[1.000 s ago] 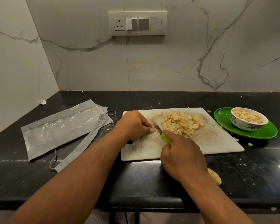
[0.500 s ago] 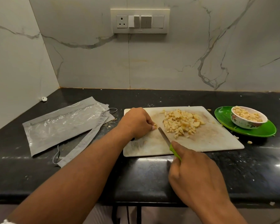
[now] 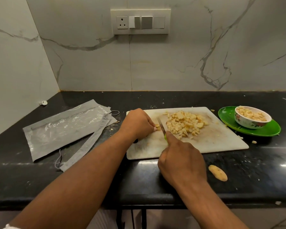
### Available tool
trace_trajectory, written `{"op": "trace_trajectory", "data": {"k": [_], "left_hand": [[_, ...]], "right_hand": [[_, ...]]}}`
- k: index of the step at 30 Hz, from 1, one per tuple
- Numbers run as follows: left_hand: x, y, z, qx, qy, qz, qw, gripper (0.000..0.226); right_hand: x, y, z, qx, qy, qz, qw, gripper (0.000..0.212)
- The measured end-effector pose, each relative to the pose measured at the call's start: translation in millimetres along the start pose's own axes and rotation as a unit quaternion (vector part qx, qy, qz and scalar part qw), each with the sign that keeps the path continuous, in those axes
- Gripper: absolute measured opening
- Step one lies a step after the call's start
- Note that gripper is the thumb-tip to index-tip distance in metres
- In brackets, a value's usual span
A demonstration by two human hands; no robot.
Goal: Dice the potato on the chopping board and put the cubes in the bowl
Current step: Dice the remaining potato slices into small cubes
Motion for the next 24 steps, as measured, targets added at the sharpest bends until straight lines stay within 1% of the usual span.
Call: {"op": "trace_trajectory", "data": {"k": [4,8,12,14,17,19,24], "left_hand": [[4,3,2,0.006,-0.005,-0.011,1.000,0.012],[5,5,2,0.005,-0.014,-0.021,1.000,0.010],[2,4,2,0.002,-0.002,-0.012,1.000,0.009],[2,4,3,0.005,0.002,-0.010,1.000,0.010],[4,3,5,0.008,0.004,-0.015,1.000,0.011],[4,1,4,0.004,0.006,-0.016,1.000,0.010],[3,-2,2,-0.003,-0.004,-0.016,1.000,0.010]], "right_hand": [[-1,5,5,0.011,0.007,0.001,1.000,0.062],[1,-1,4,0.020,-0.003,-0.023,1.000,0.061],[-7,-19,-10,0.028,-0.006,-0.025,0.999,0.055],[-8,-28,-21,0.024,-0.009,-0.020,0.999,0.055],[-2,-22,-30,-0.006,-0.022,-0.019,1.000,0.057],[2,-8,-23,-0.007,-0.024,-0.016,1.000,0.059],[7,11,3,0.009,-0.015,-0.013,1.000,0.056]]}}
Point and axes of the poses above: each hand's wrist, its own y-axis towards the middle knuckle, its own z-axis out of the palm, x = y × z, the point moved 10 cm from there along y, towards the middle knuckle, and after that the axes turned 6 degrees about -z, right-handed, at the moved point
